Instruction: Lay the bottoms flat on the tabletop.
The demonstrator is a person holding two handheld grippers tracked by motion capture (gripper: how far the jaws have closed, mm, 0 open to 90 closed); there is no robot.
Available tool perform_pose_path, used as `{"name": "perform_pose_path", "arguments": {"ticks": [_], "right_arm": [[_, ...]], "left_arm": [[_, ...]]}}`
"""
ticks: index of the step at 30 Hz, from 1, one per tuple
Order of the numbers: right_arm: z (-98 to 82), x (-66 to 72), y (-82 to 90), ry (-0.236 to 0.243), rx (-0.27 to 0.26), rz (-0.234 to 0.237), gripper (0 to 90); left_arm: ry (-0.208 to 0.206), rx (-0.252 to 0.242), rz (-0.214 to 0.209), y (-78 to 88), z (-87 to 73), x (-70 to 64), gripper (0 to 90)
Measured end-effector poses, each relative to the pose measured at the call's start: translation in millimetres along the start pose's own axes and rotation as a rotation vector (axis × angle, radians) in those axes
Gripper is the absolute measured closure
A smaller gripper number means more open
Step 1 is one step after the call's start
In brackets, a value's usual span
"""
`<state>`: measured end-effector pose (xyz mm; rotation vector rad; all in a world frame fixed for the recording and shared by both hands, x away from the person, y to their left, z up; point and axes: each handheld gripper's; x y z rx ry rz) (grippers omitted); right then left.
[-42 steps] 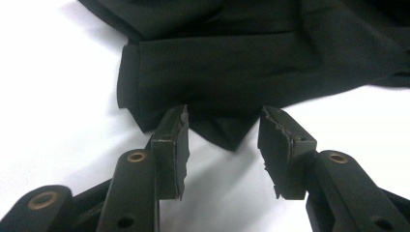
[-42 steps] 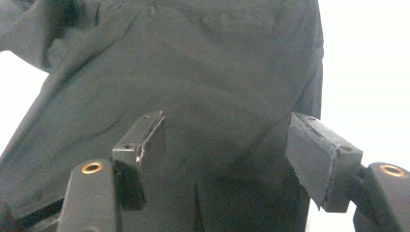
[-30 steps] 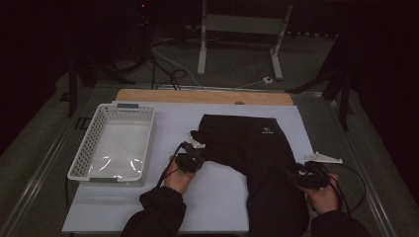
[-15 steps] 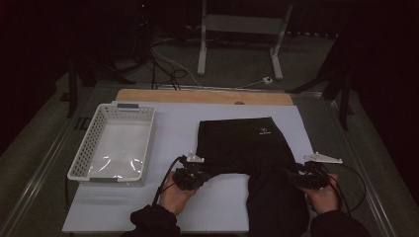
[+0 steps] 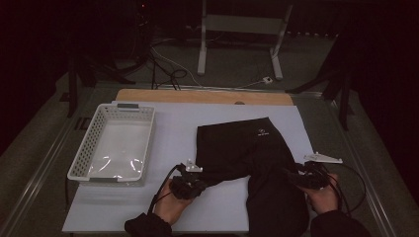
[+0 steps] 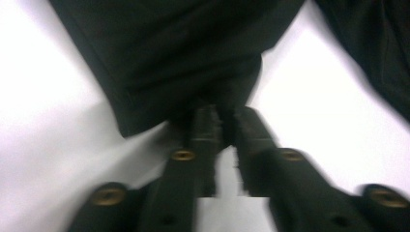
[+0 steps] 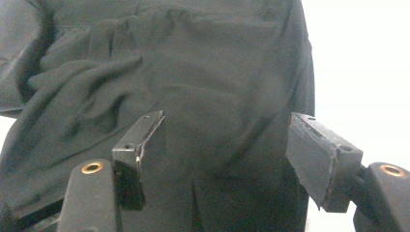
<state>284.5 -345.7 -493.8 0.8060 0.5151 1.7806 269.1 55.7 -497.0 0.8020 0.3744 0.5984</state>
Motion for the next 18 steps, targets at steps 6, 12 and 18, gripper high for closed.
{"name": "perform_pose_path", "arguments": {"ticks": [6,12,18], "right_arm": [[-0.2,0.4,-1.0,0.004,0.004,0.003,31.4],[-0.4,0.5,-1.4,0.006,0.004,0.002,31.4],[-0.5,0.3,-1.7,0.003,0.006,0.002,31.4]], "left_arm": [[-0.029,-0.013,0.112,1.6,6.9,5.2,52.8],[-0.022,0.003,0.149,-11.3,9.8,21.5,45.9],[-0.056,0.016,0.078,-21.1,14.4,25.8,78.3]]}}
Point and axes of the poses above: each handheld gripper's, and its own axes: y roughly backward along the jaws, z roughly out of its top, x roughly to its left, and after that the axes turned 12 degrees about -y, right-handed
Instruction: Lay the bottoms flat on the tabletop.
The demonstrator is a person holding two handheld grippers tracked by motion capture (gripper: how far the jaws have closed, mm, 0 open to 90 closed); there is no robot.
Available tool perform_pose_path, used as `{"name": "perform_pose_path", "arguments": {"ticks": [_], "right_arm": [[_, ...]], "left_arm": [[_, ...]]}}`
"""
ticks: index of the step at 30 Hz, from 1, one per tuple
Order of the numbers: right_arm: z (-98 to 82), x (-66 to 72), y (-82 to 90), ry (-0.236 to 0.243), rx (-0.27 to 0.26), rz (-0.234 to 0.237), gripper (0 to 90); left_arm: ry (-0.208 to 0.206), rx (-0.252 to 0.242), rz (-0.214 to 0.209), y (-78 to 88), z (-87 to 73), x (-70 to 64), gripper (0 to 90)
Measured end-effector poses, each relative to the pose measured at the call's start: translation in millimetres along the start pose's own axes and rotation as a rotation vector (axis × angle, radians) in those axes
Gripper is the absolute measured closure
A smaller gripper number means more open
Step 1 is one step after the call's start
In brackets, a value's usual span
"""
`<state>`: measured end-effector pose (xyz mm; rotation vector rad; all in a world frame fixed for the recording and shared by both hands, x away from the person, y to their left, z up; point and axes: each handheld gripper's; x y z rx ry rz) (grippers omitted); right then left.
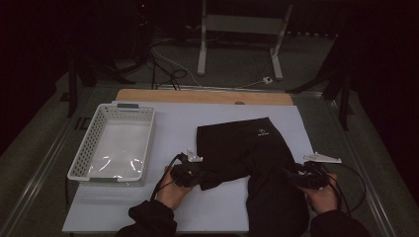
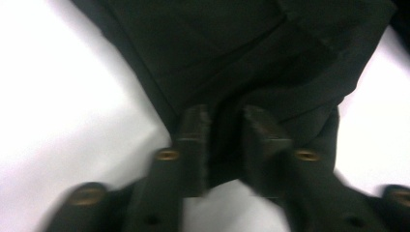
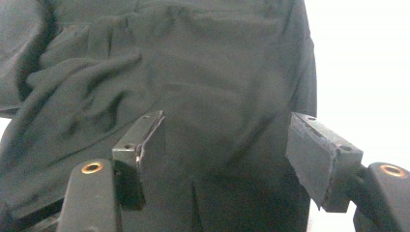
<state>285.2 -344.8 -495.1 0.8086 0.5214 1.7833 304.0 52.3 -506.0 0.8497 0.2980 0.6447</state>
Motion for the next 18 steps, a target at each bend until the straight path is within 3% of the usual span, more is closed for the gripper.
{"name": "perform_pose_path", "arguments": {"ticks": [2,10,13,18], "right_arm": [[0.1,-0.3,0.4,-0.002,-0.002,0.001,31.4],[0.0,-0.4,0.5,0.001,-0.002,0.000,31.4],[0.0,-0.4,0.5,-0.001,-0.002,-0.001,31.5],[0.0,0.3,-0.1,0.001,-0.002,-0.004,31.4]], "left_arm": [[-0.004,-0.008,-0.013,2.3,1.9,0.2,88.3],[-0.011,-0.049,-0.049,20.4,6.2,-4.2,90.0],[-0.010,-0.062,-0.088,28.5,6.9,-10.6,90.0],[-0.022,-0.062,-0.202,32.1,6.0,-35.1,90.0]]}}
Point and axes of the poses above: each handheld gripper's, and its own axes: y roughly backward along the jaws, z roughly out of its top, x roughly to its left, and after that the axes turned 12 degrees about -y, right-handed
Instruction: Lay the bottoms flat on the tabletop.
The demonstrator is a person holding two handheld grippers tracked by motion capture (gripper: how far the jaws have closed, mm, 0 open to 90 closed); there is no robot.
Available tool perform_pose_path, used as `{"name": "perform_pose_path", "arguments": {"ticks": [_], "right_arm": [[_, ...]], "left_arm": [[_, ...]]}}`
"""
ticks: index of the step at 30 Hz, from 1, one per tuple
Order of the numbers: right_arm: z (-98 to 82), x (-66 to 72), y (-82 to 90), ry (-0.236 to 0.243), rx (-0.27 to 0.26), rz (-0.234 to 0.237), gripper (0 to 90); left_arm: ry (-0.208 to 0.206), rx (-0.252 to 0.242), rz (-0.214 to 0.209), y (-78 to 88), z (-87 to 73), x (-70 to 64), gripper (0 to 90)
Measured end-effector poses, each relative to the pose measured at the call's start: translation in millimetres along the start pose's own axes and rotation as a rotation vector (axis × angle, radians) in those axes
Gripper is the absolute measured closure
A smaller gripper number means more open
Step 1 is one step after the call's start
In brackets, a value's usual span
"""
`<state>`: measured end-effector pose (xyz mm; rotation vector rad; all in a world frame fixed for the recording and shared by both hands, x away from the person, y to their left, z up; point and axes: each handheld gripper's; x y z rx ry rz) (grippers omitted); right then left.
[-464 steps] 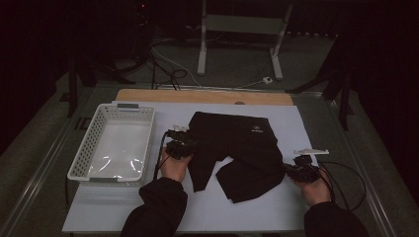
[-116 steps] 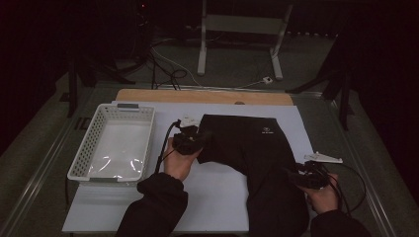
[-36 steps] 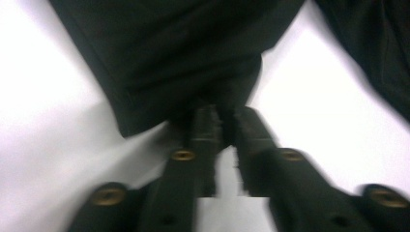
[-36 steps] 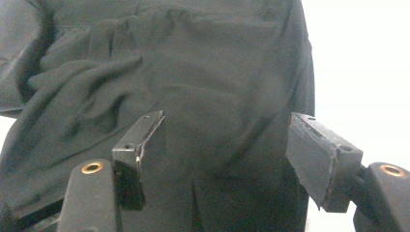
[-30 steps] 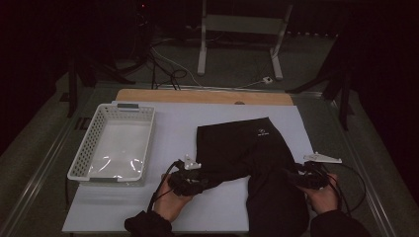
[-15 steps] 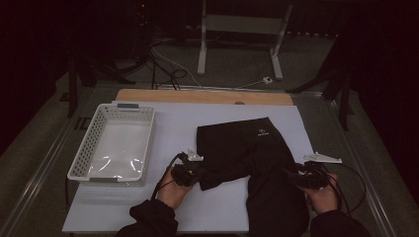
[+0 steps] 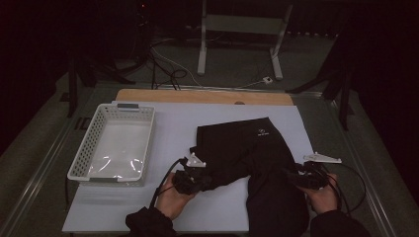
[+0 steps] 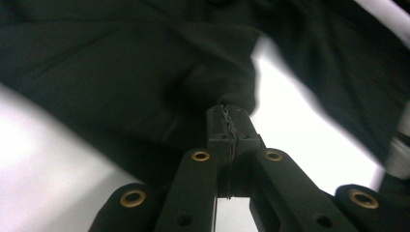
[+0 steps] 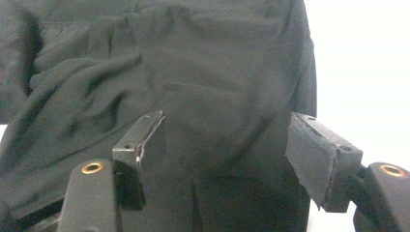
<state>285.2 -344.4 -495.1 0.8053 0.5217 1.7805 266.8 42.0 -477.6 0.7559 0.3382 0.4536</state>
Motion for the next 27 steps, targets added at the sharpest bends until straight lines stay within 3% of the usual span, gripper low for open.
{"name": "perform_pose_path", "arguments": {"ticks": [6,10,12,14,16,20,23,27], "right_arm": [[0.0,0.8,0.1,0.004,0.003,0.004,31.4],[0.0,0.6,-0.3,0.005,0.002,0.001,31.5],[0.0,0.4,-0.2,0.004,0.003,0.000,31.4],[0.0,0.4,0.1,0.003,0.001,0.003,31.4],[0.0,-0.1,0.6,0.003,0.002,0.000,31.4],[-0.1,-1.4,1.1,-0.004,-0.002,0.004,31.4],[-0.2,-0.8,1.1,-0.003,-0.002,0.005,31.4],[0.5,5.7,3.8,0.012,-0.008,0.017,31.4]], "left_arm": [[-0.053,0.022,-0.135,-19.4,8.3,-32.0,90.0],[-0.070,0.004,-0.219,-34.2,16.6,-45.8,90.0],[-0.110,-0.006,-0.229,-39.5,22.0,-51.1,89.9],[-0.123,-0.023,-0.204,-41.4,26.3,-48.0,89.1],[-0.113,-0.032,-0.162,-38.6,26.1,-41.0,77.3],[-0.065,-0.035,-0.058,-21.7,15.7,-22.8,58.1],[-0.011,-0.034,0.026,-6.2,-0.1,-9.1,51.2],[0.037,-0.023,0.099,5.5,-17.6,3.1,44.2]]}}
Point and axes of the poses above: each handheld gripper's, and its own axes: y roughly backward along the jaws, z roughly out of its top, x roughly to its left, and after that the axes turned 12 degrees about -y, right-handed
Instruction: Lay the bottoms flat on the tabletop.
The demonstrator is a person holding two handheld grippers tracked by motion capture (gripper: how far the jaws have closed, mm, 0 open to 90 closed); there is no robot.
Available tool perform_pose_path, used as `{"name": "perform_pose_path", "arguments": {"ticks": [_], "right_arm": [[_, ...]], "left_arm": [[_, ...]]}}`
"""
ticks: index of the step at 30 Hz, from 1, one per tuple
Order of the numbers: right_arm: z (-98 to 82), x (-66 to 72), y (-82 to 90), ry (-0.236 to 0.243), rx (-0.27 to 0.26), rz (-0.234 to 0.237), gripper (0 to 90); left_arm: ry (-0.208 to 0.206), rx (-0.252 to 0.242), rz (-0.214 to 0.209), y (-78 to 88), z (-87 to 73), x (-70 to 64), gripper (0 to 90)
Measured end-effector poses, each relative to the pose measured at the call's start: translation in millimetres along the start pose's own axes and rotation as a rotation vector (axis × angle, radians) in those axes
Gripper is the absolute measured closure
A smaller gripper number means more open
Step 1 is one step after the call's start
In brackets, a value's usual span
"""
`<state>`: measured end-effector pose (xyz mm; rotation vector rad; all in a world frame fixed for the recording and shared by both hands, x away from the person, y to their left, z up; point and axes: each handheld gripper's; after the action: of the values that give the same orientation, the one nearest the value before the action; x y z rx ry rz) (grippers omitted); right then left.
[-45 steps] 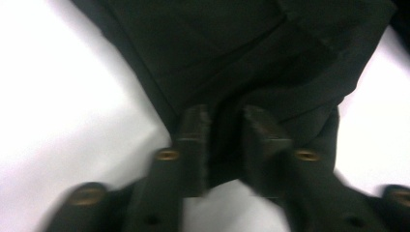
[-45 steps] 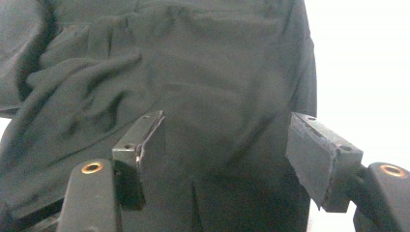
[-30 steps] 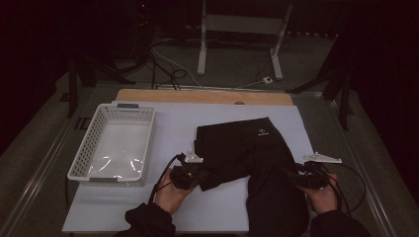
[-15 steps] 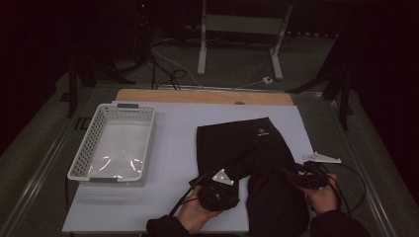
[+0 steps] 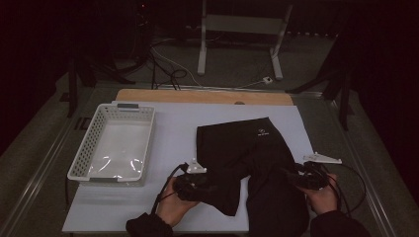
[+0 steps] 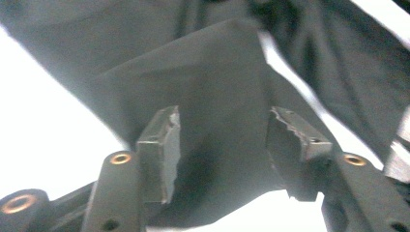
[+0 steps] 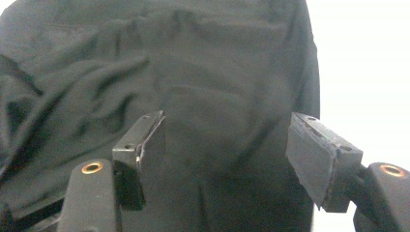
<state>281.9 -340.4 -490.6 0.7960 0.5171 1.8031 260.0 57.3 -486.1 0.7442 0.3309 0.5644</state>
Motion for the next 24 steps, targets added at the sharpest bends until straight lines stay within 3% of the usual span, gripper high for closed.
{"name": "perform_pose_path", "arguments": {"ticks": [6,10,12,14,17,19,20,21,24], "right_arm": [[-0.3,18.5,2.0,0.038,-0.011,0.033,31.1],[-3.6,35.3,2.7,0.076,-0.007,0.069,31.1],[-5.3,44.2,1.9,0.097,0.003,0.083,31.2],[-6.9,53.4,0.3,0.110,0.009,0.106,31.8],[-10.3,70.3,-4.9,0.125,0.036,0.159,34.0],[-13.3,84.1,-9.3,0.156,0.055,0.189,35.6],[-13.3,84.1,-9.3,0.156,0.055,0.189,35.6],[-16.1,95.3,-13.1,0.187,0.070,0.203,36.3],[-19.2,104.3,-18.6,0.198,0.092,0.224,37.5]], "left_arm": [[0.008,0.052,0.052,-4.4,-11.0,10.6,40.4],[0.015,0.099,0.042,-15.5,-16.5,15.8,43.6],[0.009,0.105,0.030,-17.6,-17.4,15.7,55.4],[0.016,0.115,-0.017,-18.0,-16.8,15.4,69.5],[0.005,0.125,-0.037,-19.6,-15.8,11.2,81.2],[0.000,0.127,-0.043,-20.6,-15.5,9.2,84.5],[0.000,0.127,-0.043,-20.6,-15.5,9.2,85.1],[0.009,0.125,-0.059,-20.8,-15.7,9.2,86.0],[0.023,0.121,-0.065,-21.3,-16.1,10.0,86.5]]}}
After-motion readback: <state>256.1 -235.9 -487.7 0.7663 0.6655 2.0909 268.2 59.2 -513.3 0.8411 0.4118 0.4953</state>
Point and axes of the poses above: each handheld gripper's, and its own axes: y roughly backward along the jaws, z roughly out of its top, x roughly to its left, and after that the axes turned 12 degrees about -y, right-handed
